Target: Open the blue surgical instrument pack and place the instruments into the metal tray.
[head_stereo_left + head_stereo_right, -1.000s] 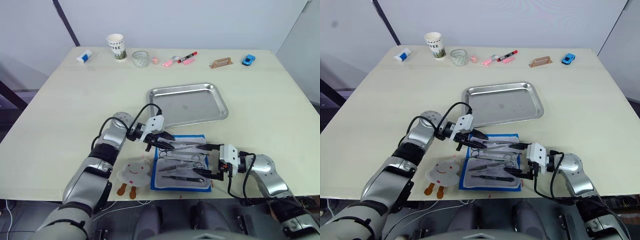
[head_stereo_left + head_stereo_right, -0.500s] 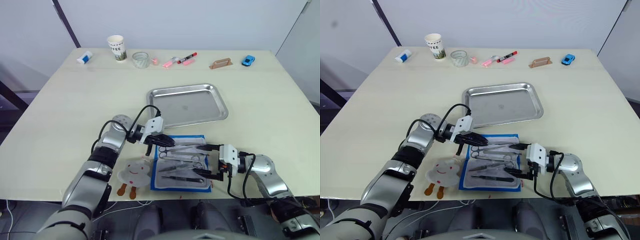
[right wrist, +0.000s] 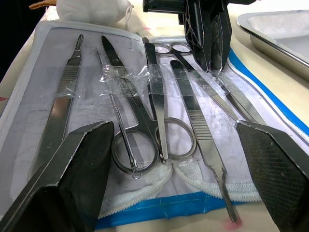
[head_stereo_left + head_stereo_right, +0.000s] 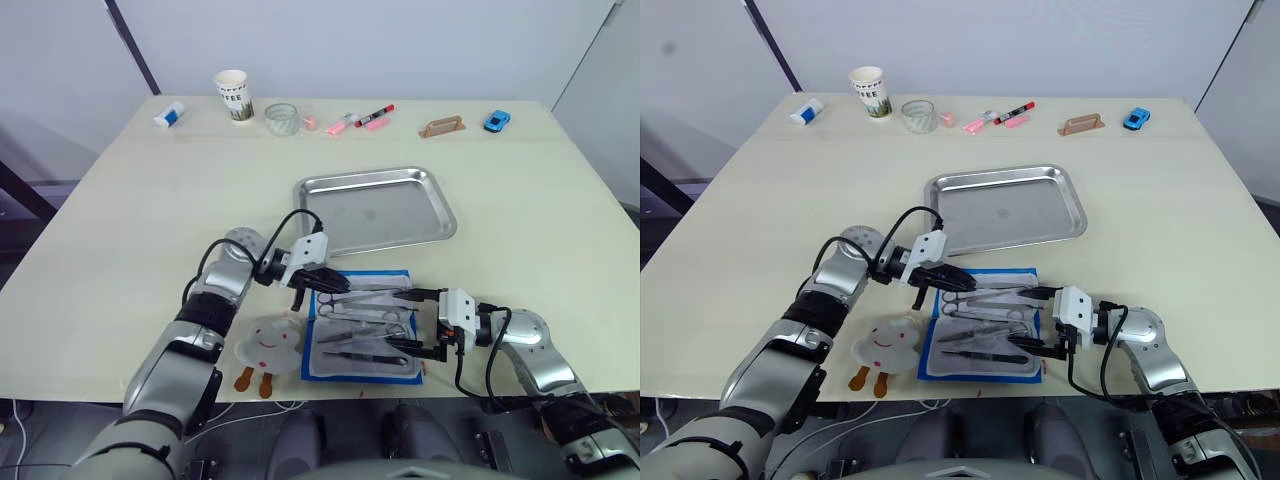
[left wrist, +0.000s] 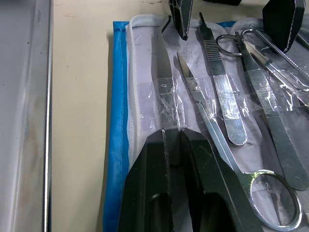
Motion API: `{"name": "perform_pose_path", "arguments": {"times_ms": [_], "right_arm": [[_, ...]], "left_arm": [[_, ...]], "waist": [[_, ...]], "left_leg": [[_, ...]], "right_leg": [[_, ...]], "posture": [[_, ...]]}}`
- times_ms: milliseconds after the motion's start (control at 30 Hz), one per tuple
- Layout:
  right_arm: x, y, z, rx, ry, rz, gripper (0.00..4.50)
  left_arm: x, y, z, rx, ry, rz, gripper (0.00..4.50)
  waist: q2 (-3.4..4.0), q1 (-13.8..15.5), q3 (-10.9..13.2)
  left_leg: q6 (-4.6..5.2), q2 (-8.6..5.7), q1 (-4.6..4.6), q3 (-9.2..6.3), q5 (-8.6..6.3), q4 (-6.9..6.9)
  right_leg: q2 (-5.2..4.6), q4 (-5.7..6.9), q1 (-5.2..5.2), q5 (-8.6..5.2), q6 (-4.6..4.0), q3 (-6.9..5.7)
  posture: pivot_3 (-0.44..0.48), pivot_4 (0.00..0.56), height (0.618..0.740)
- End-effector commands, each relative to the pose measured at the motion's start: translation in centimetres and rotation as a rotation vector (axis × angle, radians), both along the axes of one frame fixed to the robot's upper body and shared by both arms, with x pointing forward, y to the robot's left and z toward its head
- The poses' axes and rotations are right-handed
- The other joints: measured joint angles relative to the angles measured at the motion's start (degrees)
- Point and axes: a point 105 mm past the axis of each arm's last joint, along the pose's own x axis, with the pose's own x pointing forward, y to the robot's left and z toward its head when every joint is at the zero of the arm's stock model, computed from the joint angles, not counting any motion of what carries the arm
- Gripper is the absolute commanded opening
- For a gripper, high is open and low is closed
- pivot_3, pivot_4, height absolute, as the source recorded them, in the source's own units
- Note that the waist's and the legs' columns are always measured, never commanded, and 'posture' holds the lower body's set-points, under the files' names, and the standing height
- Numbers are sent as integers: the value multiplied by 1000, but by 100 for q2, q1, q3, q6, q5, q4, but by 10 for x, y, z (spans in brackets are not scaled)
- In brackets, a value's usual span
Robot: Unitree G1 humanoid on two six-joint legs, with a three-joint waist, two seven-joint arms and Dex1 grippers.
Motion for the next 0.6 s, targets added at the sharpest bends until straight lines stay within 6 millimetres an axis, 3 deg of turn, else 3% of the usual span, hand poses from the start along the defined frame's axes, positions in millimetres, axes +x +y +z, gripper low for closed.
{"name": "perform_pose_path", "arguments": {"times_ms": [33, 600], "right_arm": [[-6, -2, -28, -73, 92, -16, 4389], [-6, -5, -31, -92, 104, -17, 4389]], "left_arm": [[-3, -8, 2, -25, -7, -15, 36], [-1, 0, 20, 35, -66, -20, 36]], "waist": [[0, 0, 1], [-2, -16, 10]], "left_leg": [[0, 0, -1, -1, 0, 0], [0, 3, -3, -2, 0, -1]], "right_leg": [[1, 0, 0, 0, 0, 2], [7, 0, -3, 0, 0, 6]], "posture": [[0, 150, 725], [0, 150, 725]]}}
